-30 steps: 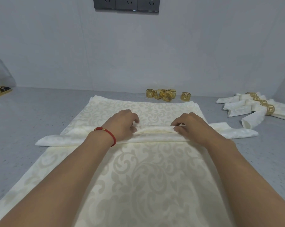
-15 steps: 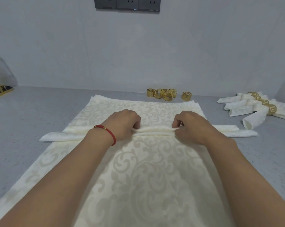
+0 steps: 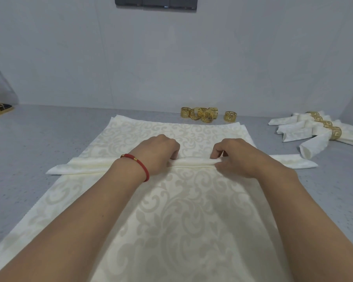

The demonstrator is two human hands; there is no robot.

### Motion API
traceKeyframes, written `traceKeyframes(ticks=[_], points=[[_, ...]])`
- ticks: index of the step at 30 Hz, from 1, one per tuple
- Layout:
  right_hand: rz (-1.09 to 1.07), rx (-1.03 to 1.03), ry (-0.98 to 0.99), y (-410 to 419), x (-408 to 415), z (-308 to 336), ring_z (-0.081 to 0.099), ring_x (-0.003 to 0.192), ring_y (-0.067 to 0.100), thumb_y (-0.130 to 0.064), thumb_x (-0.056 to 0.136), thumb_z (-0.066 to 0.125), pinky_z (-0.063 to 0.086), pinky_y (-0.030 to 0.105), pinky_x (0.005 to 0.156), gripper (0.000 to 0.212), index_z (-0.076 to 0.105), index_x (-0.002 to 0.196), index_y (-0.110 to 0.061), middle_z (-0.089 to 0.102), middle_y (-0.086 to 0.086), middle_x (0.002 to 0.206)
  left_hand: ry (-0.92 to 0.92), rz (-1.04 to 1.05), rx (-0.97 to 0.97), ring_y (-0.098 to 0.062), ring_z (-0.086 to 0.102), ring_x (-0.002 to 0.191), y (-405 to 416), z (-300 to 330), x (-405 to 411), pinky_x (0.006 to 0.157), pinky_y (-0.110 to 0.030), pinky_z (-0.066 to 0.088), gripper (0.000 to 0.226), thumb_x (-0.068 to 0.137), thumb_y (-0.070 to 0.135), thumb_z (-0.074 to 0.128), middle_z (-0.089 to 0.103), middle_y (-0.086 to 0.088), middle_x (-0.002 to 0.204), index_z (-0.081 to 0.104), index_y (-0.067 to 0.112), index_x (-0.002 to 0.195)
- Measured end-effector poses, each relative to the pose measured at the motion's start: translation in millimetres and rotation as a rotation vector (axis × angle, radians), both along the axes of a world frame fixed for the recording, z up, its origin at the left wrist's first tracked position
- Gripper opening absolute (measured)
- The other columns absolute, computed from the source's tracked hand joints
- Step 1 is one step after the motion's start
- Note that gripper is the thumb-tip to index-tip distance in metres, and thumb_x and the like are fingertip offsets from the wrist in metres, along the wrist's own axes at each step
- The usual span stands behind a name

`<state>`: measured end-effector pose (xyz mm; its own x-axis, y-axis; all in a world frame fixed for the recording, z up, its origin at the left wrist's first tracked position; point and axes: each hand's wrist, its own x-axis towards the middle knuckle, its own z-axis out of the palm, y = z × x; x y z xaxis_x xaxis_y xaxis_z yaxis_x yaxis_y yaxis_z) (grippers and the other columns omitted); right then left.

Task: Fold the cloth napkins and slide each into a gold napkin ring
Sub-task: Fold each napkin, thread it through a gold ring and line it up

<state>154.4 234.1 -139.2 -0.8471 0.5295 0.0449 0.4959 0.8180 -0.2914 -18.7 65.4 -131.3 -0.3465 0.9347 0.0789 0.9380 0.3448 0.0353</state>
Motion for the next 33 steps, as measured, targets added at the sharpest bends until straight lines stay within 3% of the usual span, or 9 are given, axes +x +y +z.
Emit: traceKeyframes(ticks=[3, 5, 8, 11, 14, 16, 25, 30, 33], points=[[-0.004, 0.033, 0.010, -8, 0, 7, 0.058, 0.104, 0.012, -0.040, 0.097, 0.062, 0.050, 0.035, 0.085, 0.014, 0.073, 0.099, -0.030, 0.059, -0.018, 0.102, 0.070, 0.037, -0.093, -0.023, 0.050, 0.084, 2, -1, 16, 0.069, -0.031, 0.042, 0.026, 0.091, -0.003, 0.049, 0.046, -0.006, 0.102, 0.054, 0.013, 0.111], [0.026, 0.101, 0.057, -14, -9, 1, 0.053, 0.126, 0.017, -0.049, 0.103, 0.049, 0.046, 0.044, 0.103, 0.033, 0.066, 0.126, -0.032, 0.060, -0.010, 0.131, 0.096, 0.058, -0.131, -0.017, 0.041, 0.070, 1, -1, 25, 0.059, -0.027, 0.034, 0.019, 0.094, 0.000, 0.046, 0.040, -0.005, 0.094, 0.050, 0.012, 0.107], [0.146, 0.096, -0.088, -28, -25, -21, 0.007, 0.158, 0.014, -0.057, 0.107, 0.023, 0.010, 0.049, 0.127, 0.060, 0.019, 0.163, -0.035, 0.014, -0.009, 0.171, 0.001, 0.098, -0.184, -0.016, 0.040, 0.068, 0, 3, 34, 0.055, -0.027, 0.031, 0.008, 0.097, 0.011, 0.043, 0.036, -0.001, 0.083, 0.045, 0.015, 0.103], [0.140, 0.058, -0.242, -34, -29, -34, -0.019, 0.157, 0.013, -0.063, 0.105, 0.009, -0.013, 0.052, 0.126, 0.066, -0.006, 0.163, -0.036, -0.012, -0.013, 0.171, -0.049, 0.091, -0.151, -0.018, 0.045, 0.071, -5, -8, 37, 0.062, -0.030, 0.036, 0.020, 0.099, 0.015, 0.040, 0.040, 0.000, 0.083, 0.040, 0.011, 0.118], [0.092, -0.002, -0.312, -35, -28, -28, -0.023, 0.155, 0.015, -0.060, 0.106, 0.008, -0.015, 0.054, 0.125, 0.064, -0.010, 0.163, -0.035, -0.018, -0.010, 0.170, 0.004, 0.032, -0.083, -0.030, 0.047, 0.110, -12, -38, 38, 0.094, -0.042, 0.037, 0.056, 0.103, 0.036, 0.030, 0.048, -0.011, 0.122, 0.015, 0.017, 0.154], [0.054, -0.003, -0.370, -32, -24, -23, -0.025, 0.155, 0.020, -0.053, 0.109, 0.008, -0.014, 0.056, 0.124, 0.060, -0.013, 0.162, -0.032, -0.022, -0.005, 0.169, 0.071, 0.035, -0.086, -0.036, 0.033, 0.133, -16, -52, 38, 0.111, -0.052, 0.026, 0.064, 0.103, 0.051, 0.018, 0.031, -0.019, 0.148, 0.003, 0.023, 0.158], [-0.534, -0.041, -0.422, 4, 21, -7, -0.009, 0.158, 0.032, -0.060, 0.102, 0.017, -0.004, 0.053, 0.127, 0.082, 0.003, 0.163, -0.007, -0.003, 0.013, 0.172, 0.051, 0.047, -0.025, -0.038, 0.021, 0.142, -16, -61, 40, 0.116, -0.056, 0.017, 0.069, 0.098, 0.061, 0.009, 0.017, -0.017, 0.160, 0.009, 0.025, 0.157], [-0.118, 0.220, -0.129, -29, -42, 7, 0.008, 0.158, 0.023, -0.051, 0.107, 0.019, -0.002, 0.052, 0.128, 0.071, 0.018, 0.162, -0.006, 0.016, 0.011, 0.170, -0.001, 0.079, 0.020, -0.035, 0.028, 0.138, -17, -57, 42, 0.115, -0.053, 0.021, 0.066, 0.104, 0.042, 0.020, 0.024, -0.018, 0.156, 0.001, 0.008, 0.157], [0.107, 0.198, -0.133, -46, -56, -23, -0.004, 0.159, 0.018, -0.049, 0.109, 0.014, -0.004, 0.047, 0.128, 0.067, 0.005, 0.165, -0.013, 0.002, 0.004, 0.173, -0.191, 0.144, 0.113, -0.031, 0.045, 0.121, -16, -45, 43, 0.111, -0.044, 0.029, 0.058, 0.101, 0.018, 0.033, 0.046, -0.015, 0.136, 0.014, -0.001, 0.152]])
